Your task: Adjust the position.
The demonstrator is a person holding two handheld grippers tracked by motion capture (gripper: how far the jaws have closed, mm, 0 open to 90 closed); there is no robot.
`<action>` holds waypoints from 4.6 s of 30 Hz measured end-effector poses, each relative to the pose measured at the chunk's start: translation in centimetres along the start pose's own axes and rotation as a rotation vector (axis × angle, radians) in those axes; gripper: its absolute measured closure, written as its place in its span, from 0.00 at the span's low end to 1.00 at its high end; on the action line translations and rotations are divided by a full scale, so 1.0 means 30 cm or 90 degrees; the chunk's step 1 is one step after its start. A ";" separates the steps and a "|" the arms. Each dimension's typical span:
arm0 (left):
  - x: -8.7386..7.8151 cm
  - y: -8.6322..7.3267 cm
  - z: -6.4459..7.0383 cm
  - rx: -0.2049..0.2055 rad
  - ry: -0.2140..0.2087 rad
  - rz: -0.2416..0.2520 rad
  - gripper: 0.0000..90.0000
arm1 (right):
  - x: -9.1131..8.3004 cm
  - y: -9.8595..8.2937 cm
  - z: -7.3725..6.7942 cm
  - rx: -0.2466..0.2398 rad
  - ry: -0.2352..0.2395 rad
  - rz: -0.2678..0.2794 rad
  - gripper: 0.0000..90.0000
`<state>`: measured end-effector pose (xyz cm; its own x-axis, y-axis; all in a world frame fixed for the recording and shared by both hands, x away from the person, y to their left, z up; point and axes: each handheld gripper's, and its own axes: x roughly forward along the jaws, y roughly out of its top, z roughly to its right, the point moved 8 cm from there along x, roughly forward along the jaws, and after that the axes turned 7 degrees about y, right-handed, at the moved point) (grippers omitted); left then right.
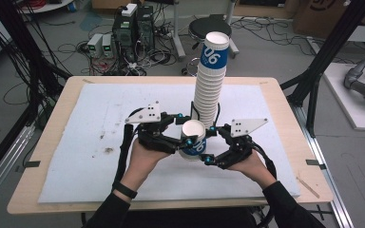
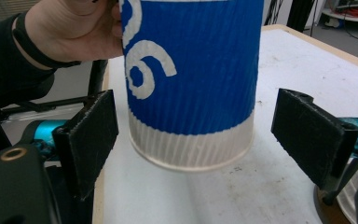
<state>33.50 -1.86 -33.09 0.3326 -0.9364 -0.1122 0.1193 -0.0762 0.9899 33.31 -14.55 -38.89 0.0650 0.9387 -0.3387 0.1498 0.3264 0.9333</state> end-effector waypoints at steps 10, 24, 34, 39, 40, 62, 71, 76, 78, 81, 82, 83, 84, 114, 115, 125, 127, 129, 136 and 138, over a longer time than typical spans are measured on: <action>0.022 -0.002 0.018 -0.012 -0.013 0.018 0.34 | 0.027 0.001 -0.007 0.006 0.008 0.004 0.17; 0.012 -0.006 0.014 -0.020 -0.032 -0.067 0.31 | 0.017 -0.009 -0.006 -0.003 0.025 -0.047 0.25; 0.004 -0.030 0.028 0.024 -0.036 -0.206 0.27 | 0.023 -0.036 -0.011 -0.021 0.030 -0.124 0.26; 0.023 -0.066 0.043 0.069 -0.034 -0.276 0.31 | 0.034 -0.045 -0.024 -0.039 0.034 -0.164 0.26; 0.023 -0.066 0.043 0.069 -0.034 -0.276 0.32 | 0.034 -0.045 -0.024 -0.039 0.034 -0.164 0.26; -0.031 0.019 0.007 0.012 -0.056 -0.059 0.33 | -0.059 0.044 -0.008 0.043 0.040 0.039 0.14; -0.036 0.030 0.003 -0.022 -0.075 0.009 0.33 | -0.048 0.063 -0.013 0.042 0.054 0.077 0.17; -0.035 0.018 0.001 -0.026 -0.075 -0.010 0.33 | -0.051 0.055 -0.008 0.040 0.057 0.059 0.19; -0.035 0.014 0.001 -0.022 -0.072 -0.031 0.32 | -0.053 0.052 -0.008 0.033 0.055 0.049 0.19; -0.034 0.004 0.003 -0.017 -0.067 -0.078 0.31 | -0.056 0.046 -0.008 0.022 0.052 0.030 0.20; -0.034 0.000 0.002 -0.010 -0.062 -0.097 0.29 | -0.058 0.040 -0.009 0.024 0.053 0.010 0.20; -0.034 -0.003 0.003 -0.006 -0.055 -0.110 0.29 | -0.058 0.037 -0.006 0.018 0.051 0.001 0.21; -0.036 -0.005 0.003 -0.001 -0.052 -0.124 0.29 | -0.058 0.037 -0.006 0.018 0.051 0.001 0.21; -0.066 -0.006 -0.013 0.022 -0.057 -0.119 0.33 | -0.094 0.078 -0.009 0.059 0.056 0.047 0.15; -0.068 -0.005 -0.015 0.026 -0.057 -0.113 0.33 | -0.093 0.080 -0.008 0.061 0.053 0.051 0.15; -0.049 -0.012 0.003 0.035 -0.077 -0.088 0.33 | -0.069 0.095 -0.020 0.060 0.059 0.065 0.16; -0.046 -0.018 0.002 0.035 -0.076 -0.094 0.33 | -0.072 0.093 -0.018 0.061 0.061 0.061 0.18; -0.044 -0.022 0.001 0.036 -0.076 -0.099 0.33 | -0.073 0.092 -0.018 0.060 0.061 0.058 0.18; -0.038 -0.038 0.005 0.035 -0.072 -0.135 0.32 | -0.077 0.085 -0.017 0.046 0.066 0.040 0.21; -0.036 -0.049 0.007 0.044 -0.074 -0.166 0.32 | -0.075 0.078 -0.017 0.045 0.067 0.023 0.21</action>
<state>32.75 -0.80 -34.41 0.1895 -0.9148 -0.3566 0.1217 -0.3385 0.9331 33.00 -15.82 -35.87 -0.0313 0.9572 -0.2877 0.2186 0.2874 0.9325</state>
